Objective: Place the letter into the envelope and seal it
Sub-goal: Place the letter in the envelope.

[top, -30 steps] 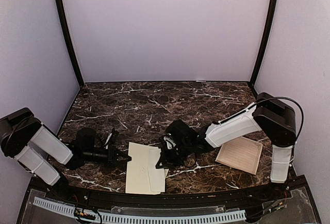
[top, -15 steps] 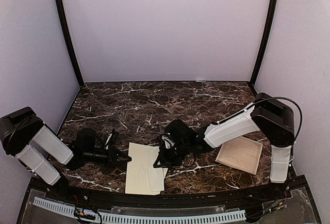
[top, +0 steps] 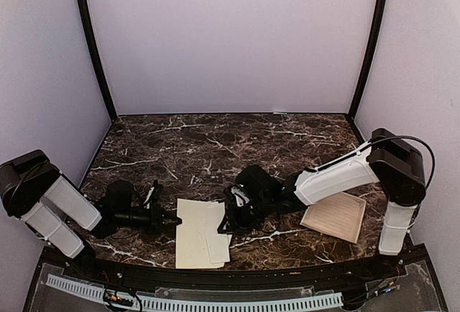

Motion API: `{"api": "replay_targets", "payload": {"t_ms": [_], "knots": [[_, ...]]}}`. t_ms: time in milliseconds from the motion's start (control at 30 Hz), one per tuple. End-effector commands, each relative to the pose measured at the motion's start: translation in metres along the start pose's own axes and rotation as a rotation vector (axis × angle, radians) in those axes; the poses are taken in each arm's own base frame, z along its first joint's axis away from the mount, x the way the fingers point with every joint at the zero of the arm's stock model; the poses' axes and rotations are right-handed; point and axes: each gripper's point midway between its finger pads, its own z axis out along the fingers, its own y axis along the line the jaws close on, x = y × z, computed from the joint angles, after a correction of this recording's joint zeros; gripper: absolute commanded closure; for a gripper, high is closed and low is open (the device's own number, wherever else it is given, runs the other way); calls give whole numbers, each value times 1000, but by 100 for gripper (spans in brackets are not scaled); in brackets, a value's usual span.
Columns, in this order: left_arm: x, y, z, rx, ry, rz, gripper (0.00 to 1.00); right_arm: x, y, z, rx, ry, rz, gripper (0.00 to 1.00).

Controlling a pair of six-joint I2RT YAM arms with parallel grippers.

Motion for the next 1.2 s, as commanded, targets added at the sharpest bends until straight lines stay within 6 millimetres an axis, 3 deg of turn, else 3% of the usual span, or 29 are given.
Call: {"api": "replay_targets", "payload": {"t_ms": [0, 167, 933, 1033, 1133, 1167], "knots": [[-4, -3, -2, 6, -29, 11, 100, 9, 4, -1, 3, 7, -18, 82], [-4, -3, -3, 4, -32, 16, 100, 15, 2, 5, 16, 23, -7, 100], [-3, -1, -4, -5, -30, 1, 100, 0, 29, 26, -65, -5, -14, 100], [-9, -3, -5, -22, -49, 9, 89, -2, 23, 22, -36, -23, -13, 100], [-12, 5, -10, -99, -72, 3, 62, -1, 15, 17, -18, -26, -15, 100], [-17, -1, -13, -94, -93, 18, 57, -1, 12, 15, -10, -25, -18, 100]]}}
